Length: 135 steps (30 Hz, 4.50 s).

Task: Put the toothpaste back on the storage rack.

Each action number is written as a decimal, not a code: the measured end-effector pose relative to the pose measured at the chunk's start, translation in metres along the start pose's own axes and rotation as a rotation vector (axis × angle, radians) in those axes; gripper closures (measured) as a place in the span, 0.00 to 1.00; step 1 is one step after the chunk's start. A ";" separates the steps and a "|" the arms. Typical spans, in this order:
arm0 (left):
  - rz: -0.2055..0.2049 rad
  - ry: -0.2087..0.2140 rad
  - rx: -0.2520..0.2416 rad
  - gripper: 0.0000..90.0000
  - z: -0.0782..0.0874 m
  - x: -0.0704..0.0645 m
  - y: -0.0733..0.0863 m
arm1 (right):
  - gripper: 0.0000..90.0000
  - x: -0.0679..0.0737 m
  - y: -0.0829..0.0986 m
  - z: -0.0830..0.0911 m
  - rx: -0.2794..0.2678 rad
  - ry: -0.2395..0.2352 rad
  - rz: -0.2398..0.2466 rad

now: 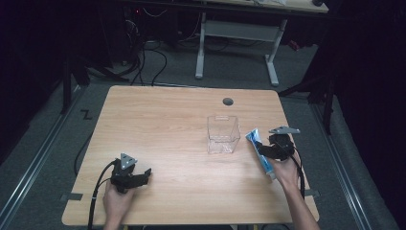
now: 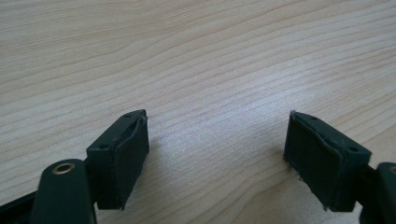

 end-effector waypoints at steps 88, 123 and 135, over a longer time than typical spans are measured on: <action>0.087 0.009 -0.027 0.26 0.000 0.002 -0.003 | 0.79 -0.004 0.026 -0.060 0.431 -0.060 0.064; -0.001 -0.007 -0.010 0.33 -0.002 -0.006 -0.002 | 0.81 0.016 -0.012 -0.028 0.275 -0.151 0.036; -0.017 0.011 -0.012 0.35 0.000 -0.008 -0.001 | 0.82 0.020 -0.026 -0.017 0.175 -0.208 -0.018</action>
Point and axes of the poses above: each handheld gripper's, and its own axes: z roughly backward along the jaws, y roughly out of its underside, x roughly to its left, the point moved 9 cm from there along -z, roughly forward along the jaws, and after that the axes turned 13 degrees about -x, right-handed, at the moved point
